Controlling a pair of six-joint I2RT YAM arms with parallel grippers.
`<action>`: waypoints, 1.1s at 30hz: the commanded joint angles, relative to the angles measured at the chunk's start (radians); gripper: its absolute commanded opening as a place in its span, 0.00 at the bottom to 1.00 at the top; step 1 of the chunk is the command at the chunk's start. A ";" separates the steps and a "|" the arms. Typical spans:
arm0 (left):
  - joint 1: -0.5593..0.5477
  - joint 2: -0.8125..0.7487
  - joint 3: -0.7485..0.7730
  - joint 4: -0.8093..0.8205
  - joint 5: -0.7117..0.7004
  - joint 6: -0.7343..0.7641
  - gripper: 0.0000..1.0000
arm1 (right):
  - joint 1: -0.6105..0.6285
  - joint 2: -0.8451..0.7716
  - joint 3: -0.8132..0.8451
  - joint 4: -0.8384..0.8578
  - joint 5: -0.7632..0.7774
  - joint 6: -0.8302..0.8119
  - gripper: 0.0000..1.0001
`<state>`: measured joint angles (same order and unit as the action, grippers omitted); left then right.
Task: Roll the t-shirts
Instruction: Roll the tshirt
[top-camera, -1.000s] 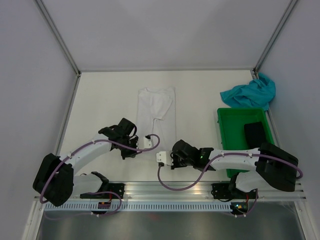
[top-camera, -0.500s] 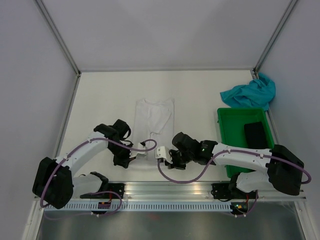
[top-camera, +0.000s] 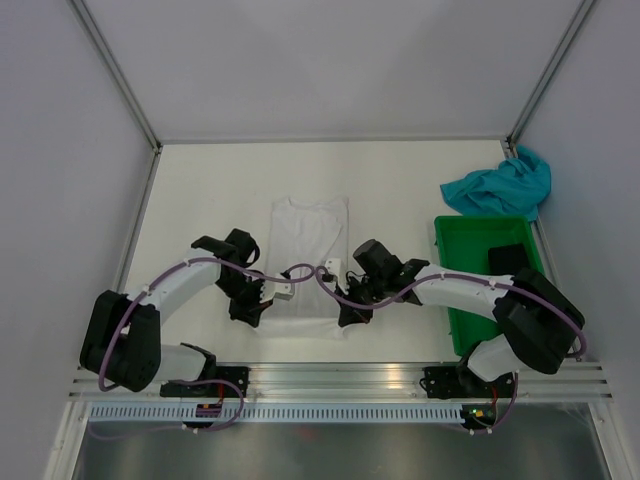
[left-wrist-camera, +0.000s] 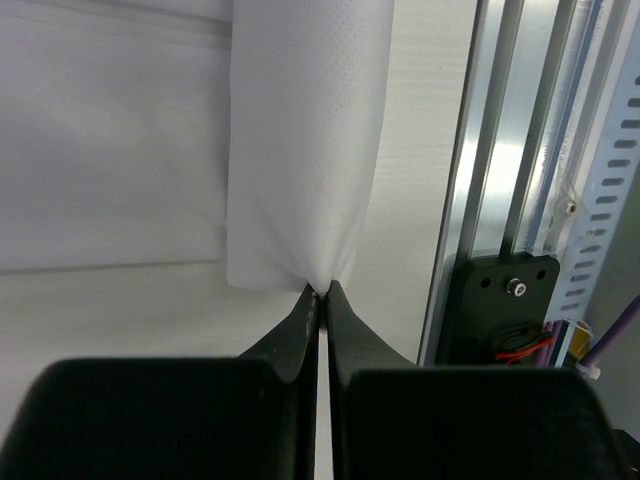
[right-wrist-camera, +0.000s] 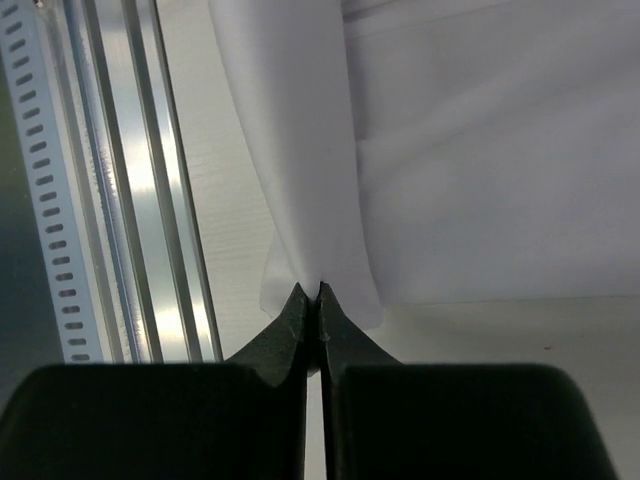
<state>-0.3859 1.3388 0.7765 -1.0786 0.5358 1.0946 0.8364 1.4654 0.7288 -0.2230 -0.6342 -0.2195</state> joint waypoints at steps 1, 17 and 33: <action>0.027 0.020 0.006 0.052 0.001 0.068 0.02 | -0.036 0.052 0.047 0.033 -0.041 0.058 0.06; 0.042 0.112 0.047 0.141 -0.049 0.028 0.02 | -0.118 0.078 0.050 0.030 0.053 0.149 0.41; 0.047 0.138 0.093 0.141 -0.002 -0.047 0.02 | -0.103 -0.287 -0.235 0.417 0.171 0.493 0.54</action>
<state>-0.3431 1.4662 0.8413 -0.9466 0.4988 1.0817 0.7212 1.2289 0.5949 -0.0910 -0.4507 0.0887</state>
